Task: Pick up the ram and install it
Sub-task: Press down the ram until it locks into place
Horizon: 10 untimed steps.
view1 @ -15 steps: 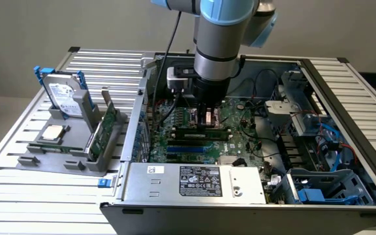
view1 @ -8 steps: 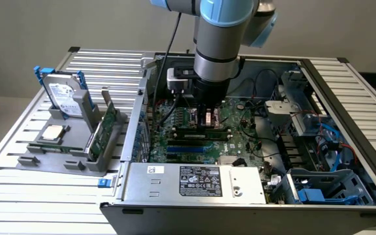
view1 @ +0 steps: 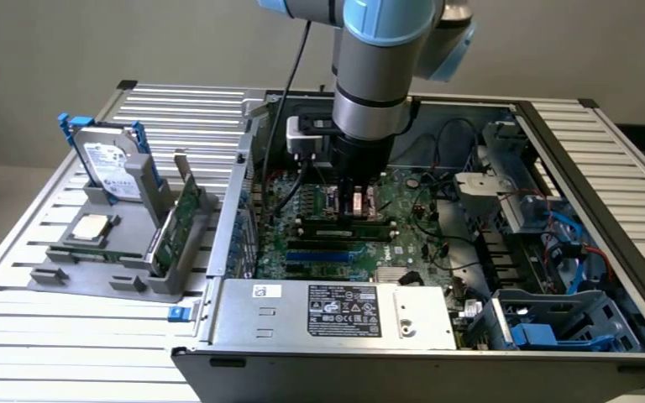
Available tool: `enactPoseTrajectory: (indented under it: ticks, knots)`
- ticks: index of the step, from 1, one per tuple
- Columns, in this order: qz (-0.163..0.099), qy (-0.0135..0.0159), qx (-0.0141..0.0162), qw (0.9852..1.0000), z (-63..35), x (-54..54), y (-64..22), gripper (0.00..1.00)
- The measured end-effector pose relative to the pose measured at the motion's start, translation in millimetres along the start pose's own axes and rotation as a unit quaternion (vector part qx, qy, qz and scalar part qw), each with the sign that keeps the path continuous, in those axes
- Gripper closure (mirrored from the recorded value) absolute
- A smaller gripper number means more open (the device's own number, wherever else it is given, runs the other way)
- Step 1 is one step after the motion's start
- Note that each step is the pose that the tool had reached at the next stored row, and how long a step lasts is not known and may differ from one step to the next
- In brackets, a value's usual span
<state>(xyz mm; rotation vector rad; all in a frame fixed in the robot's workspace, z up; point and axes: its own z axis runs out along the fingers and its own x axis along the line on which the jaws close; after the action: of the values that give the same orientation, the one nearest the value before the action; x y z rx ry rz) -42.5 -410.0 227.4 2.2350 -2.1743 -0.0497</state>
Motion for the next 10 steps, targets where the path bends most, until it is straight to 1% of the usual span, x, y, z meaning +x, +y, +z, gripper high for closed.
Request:
enactPoseTrajectory:
  ticks: [2,5,7,10]
  knots:
    - [0.000,0.0013,-0.0008,1.0000,-8.0,0.3,0.4,0.89]
    - [0.000,0.0013,-0.0013,1.0000,-17.3,0.2,0.7,0.89]
    - [0.000,0.0010,-0.0019,1.0000,-20.6,0.4,-0.5,0.89]
    - [0.000,-0.0004,-0.0037,1.0000,-25.6,1.3,-5.7,0.89]
